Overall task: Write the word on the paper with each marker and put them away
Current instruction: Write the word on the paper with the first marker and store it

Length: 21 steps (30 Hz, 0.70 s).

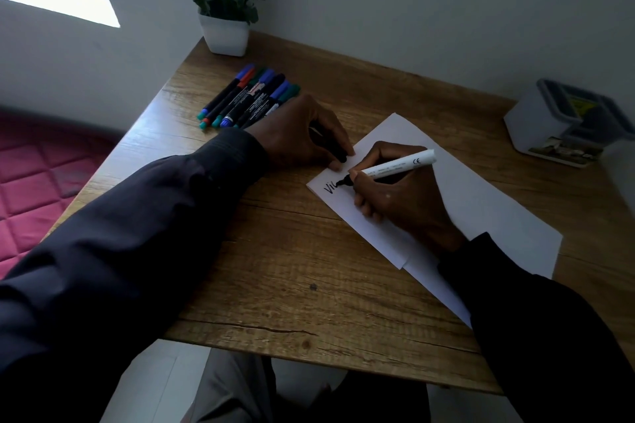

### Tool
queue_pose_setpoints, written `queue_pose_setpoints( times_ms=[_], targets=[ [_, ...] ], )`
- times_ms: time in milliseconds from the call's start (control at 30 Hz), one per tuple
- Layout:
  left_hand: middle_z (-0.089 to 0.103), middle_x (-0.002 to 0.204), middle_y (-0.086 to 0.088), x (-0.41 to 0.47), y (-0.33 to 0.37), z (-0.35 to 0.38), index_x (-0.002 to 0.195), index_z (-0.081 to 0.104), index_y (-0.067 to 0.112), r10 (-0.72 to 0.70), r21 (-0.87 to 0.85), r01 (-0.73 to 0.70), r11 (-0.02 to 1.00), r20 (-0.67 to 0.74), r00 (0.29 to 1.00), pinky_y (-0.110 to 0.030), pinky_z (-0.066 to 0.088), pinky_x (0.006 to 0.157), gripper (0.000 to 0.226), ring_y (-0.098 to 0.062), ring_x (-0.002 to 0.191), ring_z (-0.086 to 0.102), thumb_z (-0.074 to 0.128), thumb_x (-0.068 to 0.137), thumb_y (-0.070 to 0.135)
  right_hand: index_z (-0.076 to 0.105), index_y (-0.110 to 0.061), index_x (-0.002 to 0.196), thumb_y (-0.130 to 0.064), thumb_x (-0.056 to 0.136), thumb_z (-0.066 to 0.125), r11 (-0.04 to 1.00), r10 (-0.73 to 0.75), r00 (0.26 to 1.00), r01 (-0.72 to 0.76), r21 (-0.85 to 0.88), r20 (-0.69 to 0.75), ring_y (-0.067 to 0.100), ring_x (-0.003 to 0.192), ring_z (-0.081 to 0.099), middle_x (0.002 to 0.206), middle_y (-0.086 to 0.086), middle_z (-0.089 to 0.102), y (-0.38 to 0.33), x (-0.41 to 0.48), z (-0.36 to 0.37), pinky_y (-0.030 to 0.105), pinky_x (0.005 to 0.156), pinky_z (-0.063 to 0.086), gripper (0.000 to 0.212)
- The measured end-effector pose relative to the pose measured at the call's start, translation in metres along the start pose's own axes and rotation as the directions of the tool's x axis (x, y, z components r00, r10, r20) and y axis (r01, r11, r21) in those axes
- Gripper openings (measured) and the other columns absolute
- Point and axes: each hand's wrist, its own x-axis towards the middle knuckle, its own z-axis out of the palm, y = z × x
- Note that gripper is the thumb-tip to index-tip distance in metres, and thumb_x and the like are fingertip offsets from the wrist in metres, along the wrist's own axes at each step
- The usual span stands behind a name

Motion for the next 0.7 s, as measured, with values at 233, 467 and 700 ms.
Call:
queue_pose_setpoints(
  times_ms=[233, 467, 700],
  targets=[
    [0.067, 0.107, 0.013, 0.000, -0.001, -0.001, 0.099, 0.071, 0.025, 0.002, 0.011, -0.002, 1.000, -0.004, 1.000, -0.002, 0.046, 0.078, 0.025, 0.009, 0.105, 0.058, 0.075, 0.081, 0.008, 0.066, -0.005, 0.079, -0.007, 0.094, 0.070, 0.979, -0.010, 1.000, 0.011, 0.204, -0.010, 0.009, 0.046, 0.064, 0.060, 0.000, 0.068, 0.013, 0.005, 0.004, 0.020, 0.044, 0.052, 0.015],
    [0.066, 0.103, 0.015, 0.000, -0.001, -0.001, 0.098, 0.070, 0.024, 0.016, 0.004, -0.016, 1.000, -0.021, 1.000, -0.002, 0.047, 0.077, 0.024, 0.007, 0.102, 0.060, 0.073, 0.082, 0.006, 0.068, -0.009, 0.082, -0.023, 0.090, 0.074, 0.983, -0.092, 0.996, 0.092, 0.161, -0.008, 0.009, 0.048, 0.066, 0.061, -0.002, 0.069, 0.017, 0.009, 0.007, 0.016, 0.044, 0.049, 0.017],
    [0.067, 0.106, 0.012, 0.001, -0.004, 0.000, 0.099, 0.071, 0.024, 0.024, 0.015, -0.024, 1.000, -0.024, 0.999, -0.006, 0.049, 0.081, 0.024, 0.004, 0.102, 0.062, 0.074, 0.081, 0.008, 0.066, -0.002, 0.078, -0.009, 0.090, 0.074, 0.988, -0.074, 0.997, 0.073, 0.135, 0.001, 0.007, 0.045, 0.064, 0.058, -0.003, 0.069, 0.022, 0.011, 0.004, 0.014, 0.044, 0.048, 0.016]
  ],
)
